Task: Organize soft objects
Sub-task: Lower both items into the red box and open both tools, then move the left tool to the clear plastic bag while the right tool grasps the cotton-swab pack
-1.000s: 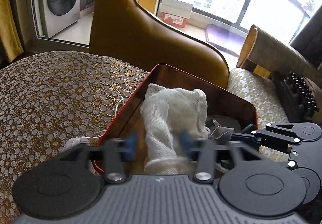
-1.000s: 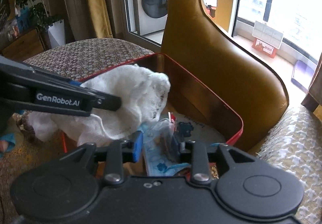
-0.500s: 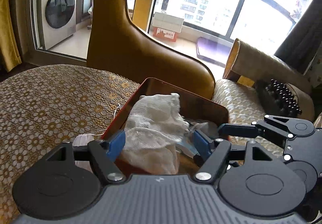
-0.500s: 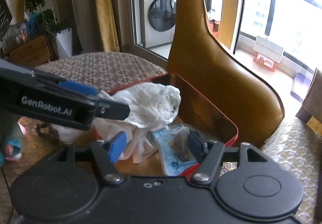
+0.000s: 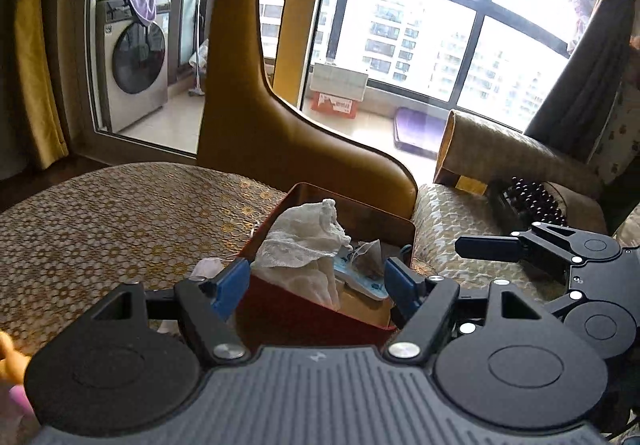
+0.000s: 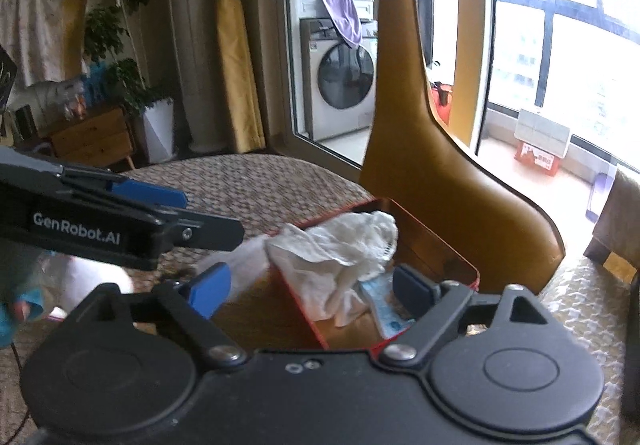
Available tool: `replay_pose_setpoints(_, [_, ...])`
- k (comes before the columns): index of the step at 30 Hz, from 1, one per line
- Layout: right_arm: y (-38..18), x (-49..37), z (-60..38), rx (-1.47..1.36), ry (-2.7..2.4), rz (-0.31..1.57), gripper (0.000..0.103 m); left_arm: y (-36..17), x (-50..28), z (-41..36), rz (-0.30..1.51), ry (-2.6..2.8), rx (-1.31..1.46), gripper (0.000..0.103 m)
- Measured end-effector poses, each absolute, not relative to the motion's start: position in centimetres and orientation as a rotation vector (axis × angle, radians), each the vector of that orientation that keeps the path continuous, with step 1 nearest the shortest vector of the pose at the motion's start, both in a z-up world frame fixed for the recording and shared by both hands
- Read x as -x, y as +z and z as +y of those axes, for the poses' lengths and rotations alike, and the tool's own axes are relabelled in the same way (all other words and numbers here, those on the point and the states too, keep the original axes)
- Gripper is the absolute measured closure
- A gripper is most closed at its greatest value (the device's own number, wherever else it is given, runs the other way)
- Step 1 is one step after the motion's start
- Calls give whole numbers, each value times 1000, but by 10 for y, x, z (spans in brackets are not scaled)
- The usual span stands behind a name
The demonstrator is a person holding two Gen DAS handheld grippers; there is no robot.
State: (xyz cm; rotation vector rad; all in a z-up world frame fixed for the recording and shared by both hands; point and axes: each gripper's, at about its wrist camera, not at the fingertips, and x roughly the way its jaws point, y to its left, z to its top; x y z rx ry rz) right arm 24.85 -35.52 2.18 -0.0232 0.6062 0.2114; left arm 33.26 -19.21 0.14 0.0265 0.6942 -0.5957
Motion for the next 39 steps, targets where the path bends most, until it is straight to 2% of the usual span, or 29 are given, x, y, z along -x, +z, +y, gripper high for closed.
replay_pose_setpoints(2, [27,-240,-349,17,223,594,11,8,-322,-185,684,-589,-31,20])
replay_pose_setpoints(8, [40,-218,-330,-13,250,569,5,25,-289,-157,658,-562,-26,20])
replay_pose_setpoints(15, [47,-196,-302,-41,295,552,3,35,-252,-108,646,-520,17,13])
replay_pose_setpoints(20, [48,-183,-276,-42,339,536,2,42,-226,-66,621,-466,27,4])
replay_pose_setpoints(28, [37,-171,-238,-41,410,540,0,39,-193,-1,580,-357,65,0])
replay_pose_setpoints(34, [24,-164,-211,-40,445,569,0,28,-173,27,483,-203,-30,0])
replay_pose_setpoints(39, [7,-162,-186,-32,460,600,0,17,-171,53,501,-148,11,0])
